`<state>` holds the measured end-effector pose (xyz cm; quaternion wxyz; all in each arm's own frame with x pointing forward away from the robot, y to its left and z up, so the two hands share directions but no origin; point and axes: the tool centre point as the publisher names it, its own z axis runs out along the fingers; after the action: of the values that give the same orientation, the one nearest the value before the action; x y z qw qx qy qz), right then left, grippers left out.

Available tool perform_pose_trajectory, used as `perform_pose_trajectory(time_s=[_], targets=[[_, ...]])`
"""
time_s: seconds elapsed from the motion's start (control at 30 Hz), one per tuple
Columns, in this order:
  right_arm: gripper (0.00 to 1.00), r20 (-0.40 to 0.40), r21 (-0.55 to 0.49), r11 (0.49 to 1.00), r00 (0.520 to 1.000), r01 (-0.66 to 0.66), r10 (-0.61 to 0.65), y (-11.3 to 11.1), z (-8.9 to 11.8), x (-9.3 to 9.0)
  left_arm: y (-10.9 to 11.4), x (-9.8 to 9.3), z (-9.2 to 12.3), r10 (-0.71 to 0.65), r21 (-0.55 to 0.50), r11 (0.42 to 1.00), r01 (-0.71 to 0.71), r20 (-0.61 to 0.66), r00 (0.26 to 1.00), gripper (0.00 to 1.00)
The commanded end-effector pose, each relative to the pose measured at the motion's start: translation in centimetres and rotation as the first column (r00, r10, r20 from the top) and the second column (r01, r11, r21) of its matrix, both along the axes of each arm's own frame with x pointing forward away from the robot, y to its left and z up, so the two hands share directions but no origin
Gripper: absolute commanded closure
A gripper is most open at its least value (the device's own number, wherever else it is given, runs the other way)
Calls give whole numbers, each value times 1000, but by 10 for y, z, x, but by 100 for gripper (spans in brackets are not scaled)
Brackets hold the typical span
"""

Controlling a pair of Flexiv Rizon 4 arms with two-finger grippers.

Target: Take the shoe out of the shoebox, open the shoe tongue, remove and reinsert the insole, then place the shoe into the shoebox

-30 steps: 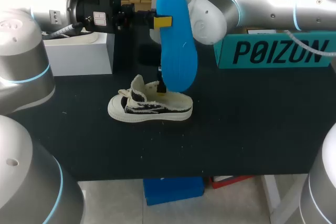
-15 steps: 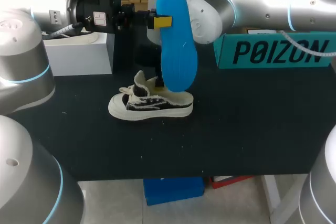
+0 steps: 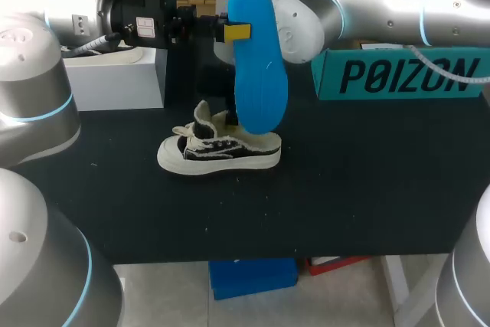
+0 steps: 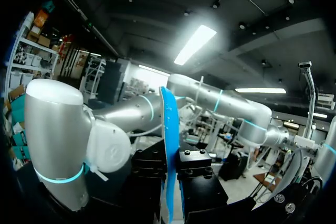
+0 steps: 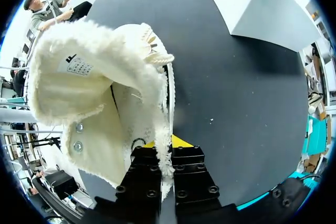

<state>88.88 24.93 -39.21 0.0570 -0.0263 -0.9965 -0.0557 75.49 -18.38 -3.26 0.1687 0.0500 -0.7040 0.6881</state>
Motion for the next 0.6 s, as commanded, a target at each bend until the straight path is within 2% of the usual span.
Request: perform_pose_trajectory(time_s=[0.03,0.13,0.3,0.5,0.6], targets=[[100,25,25,998,998,51,-52,-13,22,1,-1,-1,-1,4,0,1000,-4,2,1000,100],[100,55,20,995,994,96,-97,-25,42,0,-1,-1,-1,4,0,1000,-4,2,1000,100],[100,134,-82,963,961,255,-243,-43,66,7,-1,-1,-1,4,0,1000,-4,2,1000,100],[100,210,-124,860,860,494,-464,-58,81,15,-1,-1,-1,4,0,1000,-4,2,1000,100],[100,231,-115,780,780,615,-581,-64,84,17,-1,-1,-1,4,0,1000,-4,2,1000,100]])
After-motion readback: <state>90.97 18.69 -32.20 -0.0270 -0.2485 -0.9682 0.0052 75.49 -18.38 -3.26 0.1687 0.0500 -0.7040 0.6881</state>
